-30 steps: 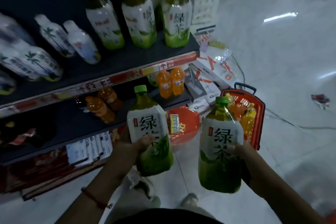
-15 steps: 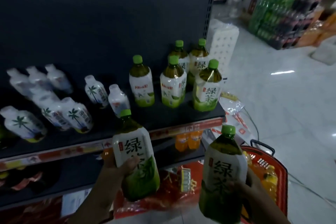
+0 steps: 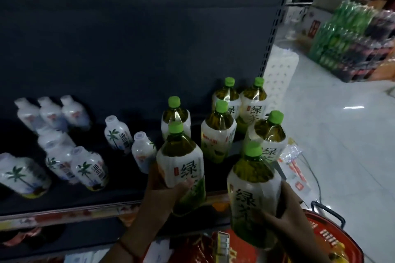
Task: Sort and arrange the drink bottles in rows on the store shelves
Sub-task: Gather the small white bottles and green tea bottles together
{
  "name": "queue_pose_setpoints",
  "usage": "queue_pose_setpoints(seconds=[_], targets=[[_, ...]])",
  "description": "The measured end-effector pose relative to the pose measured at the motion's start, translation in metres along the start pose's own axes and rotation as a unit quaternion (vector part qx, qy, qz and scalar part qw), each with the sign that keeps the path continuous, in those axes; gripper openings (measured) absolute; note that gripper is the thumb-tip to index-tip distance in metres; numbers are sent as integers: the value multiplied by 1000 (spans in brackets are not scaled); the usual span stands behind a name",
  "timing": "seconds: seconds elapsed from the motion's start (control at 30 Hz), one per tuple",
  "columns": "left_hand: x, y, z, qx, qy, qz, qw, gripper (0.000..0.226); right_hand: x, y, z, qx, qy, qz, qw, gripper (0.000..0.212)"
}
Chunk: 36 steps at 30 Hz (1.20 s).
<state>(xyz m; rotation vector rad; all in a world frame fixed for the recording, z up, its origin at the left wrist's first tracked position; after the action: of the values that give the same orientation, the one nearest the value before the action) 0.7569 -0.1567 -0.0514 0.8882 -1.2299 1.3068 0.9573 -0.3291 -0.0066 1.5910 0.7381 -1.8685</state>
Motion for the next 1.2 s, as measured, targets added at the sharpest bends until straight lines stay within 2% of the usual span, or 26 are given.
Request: queue_pose_setpoints(seconds=[0.07,0.13,0.2,0.27,0.4,0.47,0.53,0.57,0.63,0.7,0.8,0.9,1.03,1.13,1.2], targets=[[-3,-6,-10,4,-13,-2,1000,85,-4,-16,-16,-1,48,20,999,109],[-4,-10,-18,18,-51,-44,998,84,-4,-31,-31,-5,83,-15,996,94],[-7,-12,-26,47,-97,-162,981,92,2,-43,-44,8,114,41,993,86],[-12,-14,-32,63,-98,-255,960,105,12,-53,-54,28,146,84,985,89],[-12,-22,-46,59,-139,-240,959,84,32,-60,-69,49,142,102,983,76],[-28,-18,-54,73,-88,-250,961,74,37,-66,-75,48,127,109,985,69],[-43,-16,-57,76,-8,-286,955,40,42,-70,-82,57,113,116,985,67],[-50,-18,-58,57,24,-324,944,34,41,-73,-85,63,114,125,984,71],[-46,-21,-54,32,73,-371,925,35,38,-77,-92,72,121,158,977,85],[-34,-24,-60,24,52,-402,914,41,37,-81,-98,71,114,188,973,97],[-21,-42,-66,-32,7,-412,911,60,30,-82,-104,79,105,211,969,109],[-2,-44,-68,-8,-41,-356,934,71,23,-81,-104,73,99,218,968,107],[25,-29,-57,21,-135,-256,957,54,23,-76,-96,44,73,202,976,82],[23,-16,-38,-16,-122,-245,962,53,25,-68,-81,28,58,207,976,64],[15,-7,-26,-46,-109,-288,950,50,26,-60,-68,22,53,206,977,63]])
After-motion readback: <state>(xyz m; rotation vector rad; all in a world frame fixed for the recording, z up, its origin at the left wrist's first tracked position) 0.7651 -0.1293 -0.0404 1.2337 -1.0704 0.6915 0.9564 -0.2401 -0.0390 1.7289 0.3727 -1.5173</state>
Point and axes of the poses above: each hand's wrist, its own z-axis away from the middle knuckle, its own y-axis out of the back of the hand, x = y × z, the point moved 9 cm from there along -z, towards the middle knuckle, and after that the axes turned 15 degrees about x, right-handed, at the moved point
